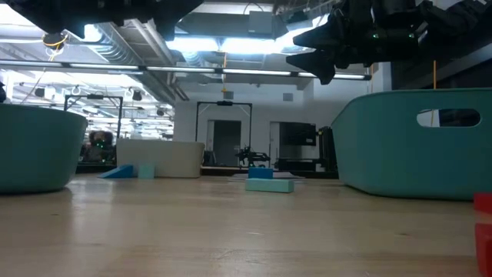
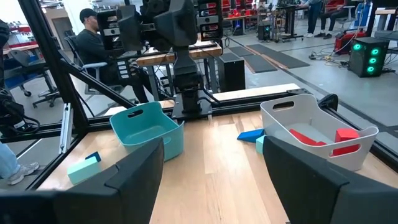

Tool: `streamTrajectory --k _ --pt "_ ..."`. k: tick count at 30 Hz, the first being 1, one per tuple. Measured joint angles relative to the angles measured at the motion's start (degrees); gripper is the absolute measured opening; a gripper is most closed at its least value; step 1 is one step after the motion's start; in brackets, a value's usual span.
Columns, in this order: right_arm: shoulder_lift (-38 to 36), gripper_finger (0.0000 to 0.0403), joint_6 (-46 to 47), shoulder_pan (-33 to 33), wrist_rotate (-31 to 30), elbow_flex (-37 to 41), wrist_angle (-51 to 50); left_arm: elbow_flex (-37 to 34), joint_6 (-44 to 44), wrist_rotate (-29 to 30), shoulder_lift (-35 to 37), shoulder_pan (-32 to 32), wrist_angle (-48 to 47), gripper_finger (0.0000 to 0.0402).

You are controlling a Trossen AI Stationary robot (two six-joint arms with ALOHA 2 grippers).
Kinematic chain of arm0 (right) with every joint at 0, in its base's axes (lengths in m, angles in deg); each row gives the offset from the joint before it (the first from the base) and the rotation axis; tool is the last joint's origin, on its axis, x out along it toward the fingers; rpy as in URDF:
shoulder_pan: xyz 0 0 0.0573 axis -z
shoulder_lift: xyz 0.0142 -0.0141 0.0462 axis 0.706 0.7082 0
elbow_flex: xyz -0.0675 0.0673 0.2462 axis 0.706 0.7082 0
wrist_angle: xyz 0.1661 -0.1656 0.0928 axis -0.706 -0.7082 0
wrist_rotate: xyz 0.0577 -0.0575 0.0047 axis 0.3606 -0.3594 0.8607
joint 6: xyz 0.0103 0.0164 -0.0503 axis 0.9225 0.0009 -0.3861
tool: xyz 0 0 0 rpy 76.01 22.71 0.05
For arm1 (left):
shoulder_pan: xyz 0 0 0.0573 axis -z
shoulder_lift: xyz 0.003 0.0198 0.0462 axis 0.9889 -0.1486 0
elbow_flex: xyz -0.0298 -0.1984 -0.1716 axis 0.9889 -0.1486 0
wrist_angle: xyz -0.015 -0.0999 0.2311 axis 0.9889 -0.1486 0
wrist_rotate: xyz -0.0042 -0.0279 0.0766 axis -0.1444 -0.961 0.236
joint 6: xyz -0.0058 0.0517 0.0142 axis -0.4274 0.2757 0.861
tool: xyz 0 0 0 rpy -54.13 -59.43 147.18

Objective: Sort & place blocks by color
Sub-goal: Put the red block into the gray bin

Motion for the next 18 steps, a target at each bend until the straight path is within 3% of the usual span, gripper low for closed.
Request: streamTrajectory --k 14,18 --pt "0.0 0.0277 0.0 0.0 0.0 0.0 0.0 0.0 -1.5 10.7 0.0 0.0 -0.8 0.0013" --pt "0.0 0.0277 0.0 0.0 0.0 0.0 0.0 0.0 -1.6 10.8 0.0 0.0 -0.8 0.0003"
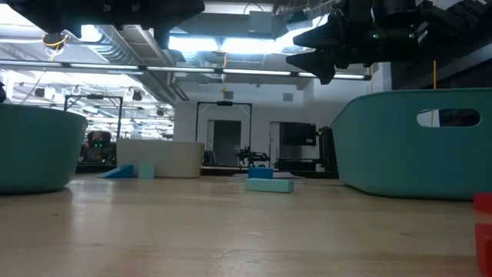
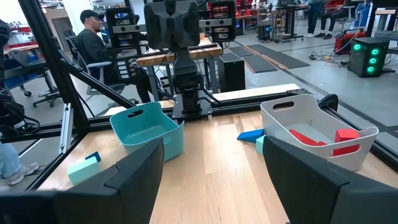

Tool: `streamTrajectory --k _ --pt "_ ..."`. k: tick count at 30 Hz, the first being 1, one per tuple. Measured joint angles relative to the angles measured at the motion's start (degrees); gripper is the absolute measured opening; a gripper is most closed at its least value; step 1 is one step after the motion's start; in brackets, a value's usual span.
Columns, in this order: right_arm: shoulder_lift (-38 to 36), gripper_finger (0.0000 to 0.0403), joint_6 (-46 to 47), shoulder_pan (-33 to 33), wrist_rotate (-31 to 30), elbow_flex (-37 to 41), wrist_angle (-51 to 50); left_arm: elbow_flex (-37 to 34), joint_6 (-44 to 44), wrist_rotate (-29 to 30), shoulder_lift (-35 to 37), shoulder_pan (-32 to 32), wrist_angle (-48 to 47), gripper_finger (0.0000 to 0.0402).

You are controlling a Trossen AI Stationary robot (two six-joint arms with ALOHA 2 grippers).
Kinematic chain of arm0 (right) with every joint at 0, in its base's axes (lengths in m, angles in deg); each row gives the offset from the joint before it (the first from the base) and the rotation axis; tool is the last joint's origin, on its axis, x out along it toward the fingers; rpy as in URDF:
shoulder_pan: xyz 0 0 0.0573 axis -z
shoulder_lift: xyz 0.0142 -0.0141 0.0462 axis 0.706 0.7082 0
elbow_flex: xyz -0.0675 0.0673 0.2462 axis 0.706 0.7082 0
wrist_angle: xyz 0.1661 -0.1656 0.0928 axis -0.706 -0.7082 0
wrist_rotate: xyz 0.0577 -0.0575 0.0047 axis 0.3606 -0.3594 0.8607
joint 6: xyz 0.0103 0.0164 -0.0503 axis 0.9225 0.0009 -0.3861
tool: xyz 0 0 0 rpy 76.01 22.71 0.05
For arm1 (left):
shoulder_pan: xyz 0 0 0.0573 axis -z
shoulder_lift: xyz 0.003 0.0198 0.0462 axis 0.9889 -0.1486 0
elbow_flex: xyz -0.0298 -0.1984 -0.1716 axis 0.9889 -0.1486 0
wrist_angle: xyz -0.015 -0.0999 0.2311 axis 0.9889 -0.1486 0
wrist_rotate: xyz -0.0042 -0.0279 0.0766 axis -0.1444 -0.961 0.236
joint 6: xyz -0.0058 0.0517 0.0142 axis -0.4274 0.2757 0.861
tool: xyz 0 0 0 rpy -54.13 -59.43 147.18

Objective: Sort & place blocks by color
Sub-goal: Put the red block into the gray bin

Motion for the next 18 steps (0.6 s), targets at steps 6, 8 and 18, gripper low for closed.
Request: streamTrajectory --k 6,8,18 --pt "0.0 0.0277 -0.3 0.0 0.0 0.0 0.0 0.0 0.0 -0.2 0.0 0.0 0.0 0.0" --pt "0.0 0.0277 -0.9 0.0 0.0 0.0 0.0 0.0 0.0 -0.2 0.0 0.0 0.0 0.0" --pt "0.0 0.0277 -1.5 0.0 0.0 0.0 0.1 0.0 2.2 -0.2 0.0 0.0 -1.1 0.0"
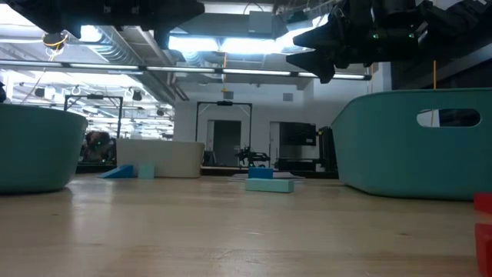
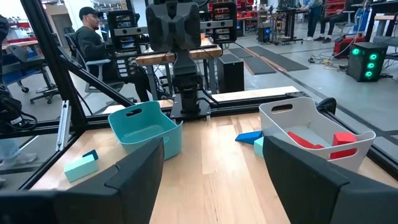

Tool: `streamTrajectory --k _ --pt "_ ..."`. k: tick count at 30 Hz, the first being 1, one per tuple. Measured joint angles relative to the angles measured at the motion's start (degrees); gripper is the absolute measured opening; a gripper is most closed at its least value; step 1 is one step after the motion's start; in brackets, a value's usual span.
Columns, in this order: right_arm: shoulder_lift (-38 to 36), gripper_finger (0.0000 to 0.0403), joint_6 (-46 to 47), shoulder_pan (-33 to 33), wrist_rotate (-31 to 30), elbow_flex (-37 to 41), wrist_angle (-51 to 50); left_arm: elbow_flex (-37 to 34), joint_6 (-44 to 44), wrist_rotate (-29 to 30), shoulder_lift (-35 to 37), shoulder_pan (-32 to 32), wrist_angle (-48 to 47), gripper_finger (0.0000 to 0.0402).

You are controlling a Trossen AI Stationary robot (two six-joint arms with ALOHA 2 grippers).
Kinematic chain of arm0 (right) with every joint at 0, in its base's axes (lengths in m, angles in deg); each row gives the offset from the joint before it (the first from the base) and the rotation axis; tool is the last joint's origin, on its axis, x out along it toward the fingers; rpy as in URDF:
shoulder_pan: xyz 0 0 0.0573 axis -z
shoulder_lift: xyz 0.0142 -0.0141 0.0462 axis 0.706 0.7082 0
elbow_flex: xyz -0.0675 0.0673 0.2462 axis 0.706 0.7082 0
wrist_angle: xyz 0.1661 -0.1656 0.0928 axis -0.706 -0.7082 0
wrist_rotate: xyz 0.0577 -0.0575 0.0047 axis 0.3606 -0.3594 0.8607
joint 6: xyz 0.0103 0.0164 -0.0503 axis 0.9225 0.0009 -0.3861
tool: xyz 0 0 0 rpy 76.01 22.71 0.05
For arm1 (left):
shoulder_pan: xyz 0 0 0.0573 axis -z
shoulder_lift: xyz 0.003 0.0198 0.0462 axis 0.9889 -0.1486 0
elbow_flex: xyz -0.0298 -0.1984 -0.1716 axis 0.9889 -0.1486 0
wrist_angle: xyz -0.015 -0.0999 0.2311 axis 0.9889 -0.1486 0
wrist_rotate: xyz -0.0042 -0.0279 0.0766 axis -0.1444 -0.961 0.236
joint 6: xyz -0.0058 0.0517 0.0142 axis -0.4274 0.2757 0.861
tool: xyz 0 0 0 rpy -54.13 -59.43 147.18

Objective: Sort & place blocks by color
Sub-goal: Put the red block into the gray bin

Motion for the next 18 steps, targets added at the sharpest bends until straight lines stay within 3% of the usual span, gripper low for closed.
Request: streamTrajectory --k 10,18 --pt "0.0 0.0277 -1.1 -0.1 0.0 0.0 0.7 0.0 0.0 0.0 0.0 0.0 0.0 0.0" --pt "-1.1 0.0277 -1.4 -4.1 -1.7 -0.1 15.1 0.0 -0.7 0.0 0.0 0.0 -0.2 0.0"
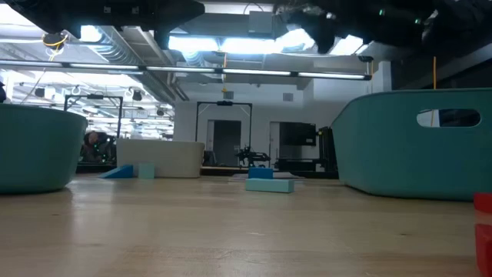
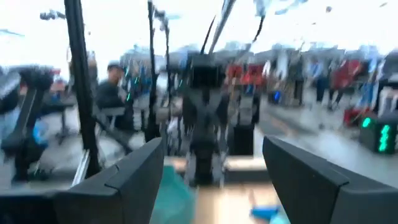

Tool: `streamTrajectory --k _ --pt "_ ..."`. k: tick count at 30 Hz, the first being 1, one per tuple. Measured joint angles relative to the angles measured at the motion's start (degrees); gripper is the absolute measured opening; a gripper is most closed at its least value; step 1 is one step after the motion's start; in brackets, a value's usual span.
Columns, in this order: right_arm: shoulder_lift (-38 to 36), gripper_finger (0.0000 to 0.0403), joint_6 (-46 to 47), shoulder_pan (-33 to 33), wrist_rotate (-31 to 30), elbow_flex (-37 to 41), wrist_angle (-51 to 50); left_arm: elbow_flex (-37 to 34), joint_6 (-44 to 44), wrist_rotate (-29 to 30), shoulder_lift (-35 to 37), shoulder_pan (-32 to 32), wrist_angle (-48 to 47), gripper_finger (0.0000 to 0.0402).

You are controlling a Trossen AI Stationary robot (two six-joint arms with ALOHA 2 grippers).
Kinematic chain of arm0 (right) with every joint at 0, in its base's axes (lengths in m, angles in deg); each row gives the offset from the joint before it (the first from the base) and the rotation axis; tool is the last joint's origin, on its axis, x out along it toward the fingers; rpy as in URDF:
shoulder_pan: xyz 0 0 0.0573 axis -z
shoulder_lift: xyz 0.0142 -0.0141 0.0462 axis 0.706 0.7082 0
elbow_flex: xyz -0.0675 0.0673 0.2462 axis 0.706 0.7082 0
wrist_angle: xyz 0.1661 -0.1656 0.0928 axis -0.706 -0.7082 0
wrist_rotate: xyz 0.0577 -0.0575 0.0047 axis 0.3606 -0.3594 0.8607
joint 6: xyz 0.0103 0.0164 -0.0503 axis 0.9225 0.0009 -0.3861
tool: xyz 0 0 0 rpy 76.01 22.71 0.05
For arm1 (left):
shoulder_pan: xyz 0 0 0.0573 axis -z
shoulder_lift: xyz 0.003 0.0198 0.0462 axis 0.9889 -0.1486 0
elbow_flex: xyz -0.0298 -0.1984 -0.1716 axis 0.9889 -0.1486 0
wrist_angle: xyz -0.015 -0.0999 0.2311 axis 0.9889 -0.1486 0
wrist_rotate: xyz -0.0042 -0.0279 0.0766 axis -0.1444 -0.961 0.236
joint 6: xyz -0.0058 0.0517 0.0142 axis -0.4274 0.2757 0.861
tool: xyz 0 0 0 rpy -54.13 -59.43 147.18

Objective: Sort & place blocks by color
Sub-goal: Put the red block into the gray bin

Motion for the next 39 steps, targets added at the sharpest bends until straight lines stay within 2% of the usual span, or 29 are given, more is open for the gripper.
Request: streamTrajectory --k 4,9,13,21,24,34,39 --pt "-2.7 0.0277 0.0 -2.1 -3.1 -2.0 -3.9 0.0 -0.1 0.0 0.0 0.0 0.0 0.0" --pt "-5.5 0.0277 0.0 -4.8 -6.9 -8.4 -20.1 0.0 -0.1 0.2 0.0 0.0 0.1 0.0" --pt "-6.2 0.0277 -1.3 -5.9 -6.9 -14.2 -32.5 0.0 -0.7 0.2 0.0 0.0 0.1 0.0" --pt "-6.1 0.0277 -0.8 -8.3 -4.8 -17.3 -41.7 0.0 -1.6 0.2 0.0 0.0 -0.4 0.0" --pt "-6.1 0.0277 2.3 -11.0 -0.8 -18.9 -50.4 0.0 -1.6 0.2 0.0 0.0 -0.5 0.0" --pt "-6.1 0.0277 18.9 -26.4 0.5 -24.2 -74.6 0.0 -1.8 0.2 0.0 0.0 -0.5 0.0" --pt "-5.2 0.0277 31.2 -32.3 0.7 -23.1 -76.9 0.0 -1.8 0.2 0.0 0.0 -0.5 0.0"
